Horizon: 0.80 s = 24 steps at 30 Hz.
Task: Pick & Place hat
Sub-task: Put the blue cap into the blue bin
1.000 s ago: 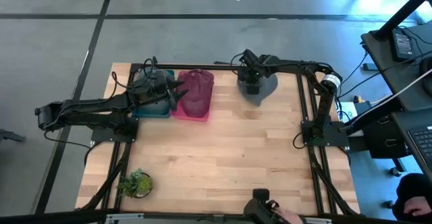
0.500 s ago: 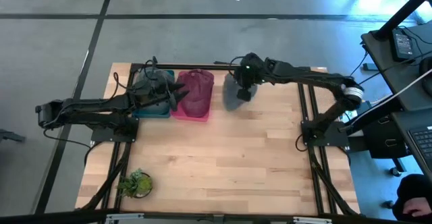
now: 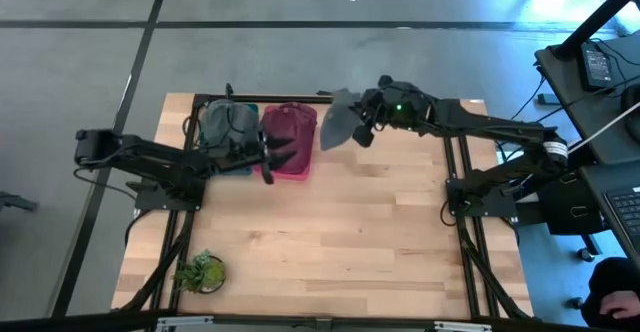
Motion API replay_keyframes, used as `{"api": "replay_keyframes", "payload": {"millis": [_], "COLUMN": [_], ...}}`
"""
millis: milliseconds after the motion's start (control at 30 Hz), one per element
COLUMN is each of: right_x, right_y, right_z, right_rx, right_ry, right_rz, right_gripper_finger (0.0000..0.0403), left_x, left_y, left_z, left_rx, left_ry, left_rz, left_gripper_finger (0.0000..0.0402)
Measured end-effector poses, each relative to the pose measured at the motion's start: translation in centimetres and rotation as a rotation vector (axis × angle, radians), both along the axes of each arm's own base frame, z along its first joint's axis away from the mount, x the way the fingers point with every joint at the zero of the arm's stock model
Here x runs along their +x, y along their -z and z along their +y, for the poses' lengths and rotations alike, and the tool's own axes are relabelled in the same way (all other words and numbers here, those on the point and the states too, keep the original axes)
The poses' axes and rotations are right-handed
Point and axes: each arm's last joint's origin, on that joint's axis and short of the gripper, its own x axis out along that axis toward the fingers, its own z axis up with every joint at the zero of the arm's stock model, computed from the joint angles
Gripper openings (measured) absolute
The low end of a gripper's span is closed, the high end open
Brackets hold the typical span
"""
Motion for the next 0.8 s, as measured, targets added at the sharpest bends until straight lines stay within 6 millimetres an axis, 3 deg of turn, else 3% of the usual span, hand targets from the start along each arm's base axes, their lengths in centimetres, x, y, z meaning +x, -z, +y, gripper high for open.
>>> {"api": "replay_keyframes", "payload": {"millis": [233, 500, 800], "right_x": [1.5, 3.0, 2.7], "right_y": [0.5, 0.9, 1.3], "right_z": [1.6, 2.4, 3.0], "right_rx": [0.004, -0.048, -0.057], "right_ry": [-0.061, -0.072, -0.066], "right_rz": [-0.025, -0.048, 0.022], "right_gripper_finger": [0.0009, 0.0010, 0.0011], "left_x": [1.5, 5.1, 5.9], "left_y": [0.9, -0.4, -1.1], "left_z": [-0.6, -2.1, -2.6], "left_rx": [-0.015, 0.103, 0.165], "left_ry": [-0.079, -0.025, -0.023], "left_rz": [-0.010, 0.015, 0.038], "left_gripper_finger": [0.0216, 0.0214, 0.0208]}}
